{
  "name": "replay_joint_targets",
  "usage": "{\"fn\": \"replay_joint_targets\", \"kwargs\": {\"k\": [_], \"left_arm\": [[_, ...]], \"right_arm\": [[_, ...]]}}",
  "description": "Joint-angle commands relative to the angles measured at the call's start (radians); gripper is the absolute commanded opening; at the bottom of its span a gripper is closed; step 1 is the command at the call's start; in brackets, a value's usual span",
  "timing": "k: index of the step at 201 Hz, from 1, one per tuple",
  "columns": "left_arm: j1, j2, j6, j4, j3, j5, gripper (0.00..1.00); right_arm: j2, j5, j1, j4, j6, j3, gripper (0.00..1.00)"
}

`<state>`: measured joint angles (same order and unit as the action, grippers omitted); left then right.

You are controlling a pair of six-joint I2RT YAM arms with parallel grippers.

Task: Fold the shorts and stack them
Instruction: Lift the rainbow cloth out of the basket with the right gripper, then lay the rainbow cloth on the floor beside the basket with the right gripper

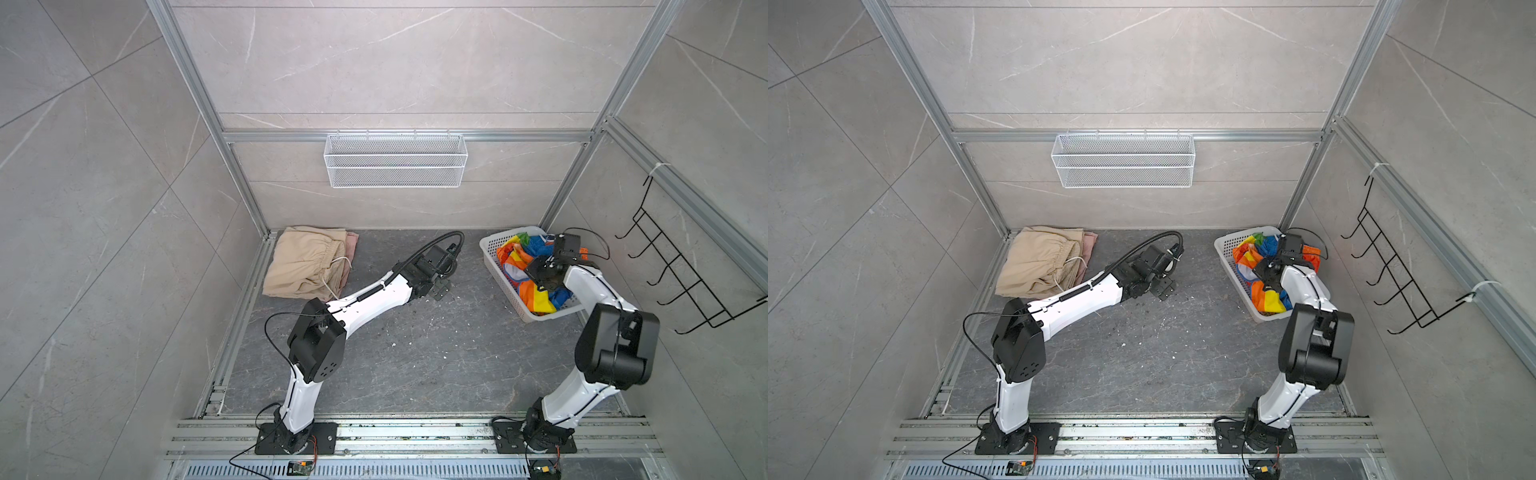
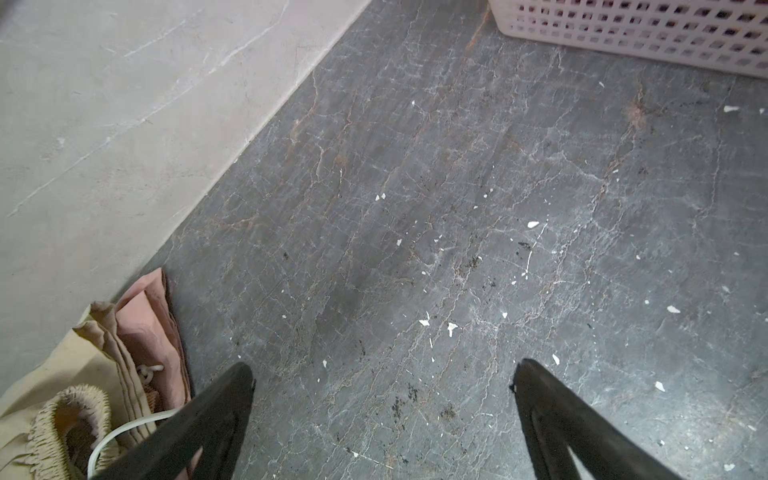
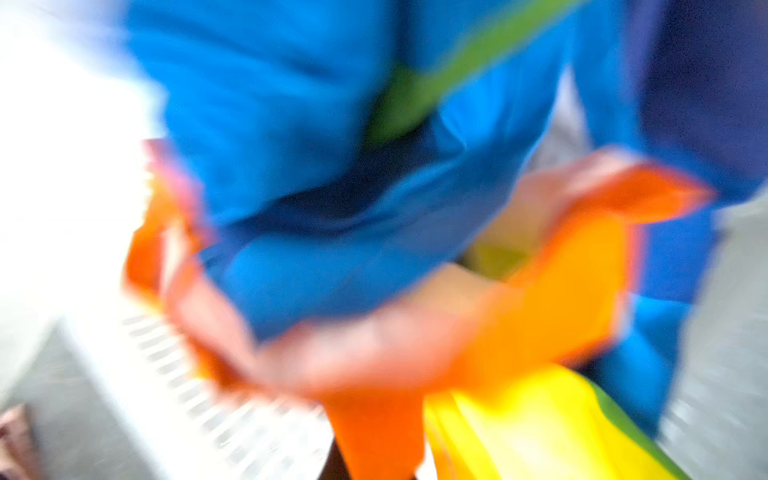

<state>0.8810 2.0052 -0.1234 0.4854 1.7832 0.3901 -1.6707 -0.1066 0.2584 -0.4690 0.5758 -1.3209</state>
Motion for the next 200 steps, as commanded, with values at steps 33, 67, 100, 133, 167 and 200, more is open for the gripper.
{"fn": "replay_joint_targets", "kwargs": {"k": [33,67,100,133,167,200], "left_arm": [[-0.133,-0.187,0.190,0.037,0.025,-0.121,1.00],[-0.308,-0.399,0.406,-0.165,-0.268,-0.258,1.00],[-0.503,-0.504,0.647,-0.301,-0.496,-0.441,1.00],[-0.530,-0.489,0.698,-0.298,-0.529,-0.509,1.00],[-0.528,-0.451,0.785,-0.381,-0.581,-0.596,1.00],[-0.484,-0.388,0.811,-0.399,-0.590,-0.634,1.00]], "right_arm": [[0.262,-0.100,-0.152,-0.202,-0.113,-0.480,0.00],[0.226,-0.261,-0.444,-0.247,-0.114,-0.604,0.00],[0.210,-0.219,-0.633,-0.076,-0.042,-0.252,0.14],[0.112,-0.248,-0.702,-0.016,-0.004,-0.083,0.53],[0.139,-0.209,-0.726,-0.044,-0.029,-0.008,0.88],[0.245,-0.061,-0.694,-0.121,-0.055,0.077,0.99]]}}
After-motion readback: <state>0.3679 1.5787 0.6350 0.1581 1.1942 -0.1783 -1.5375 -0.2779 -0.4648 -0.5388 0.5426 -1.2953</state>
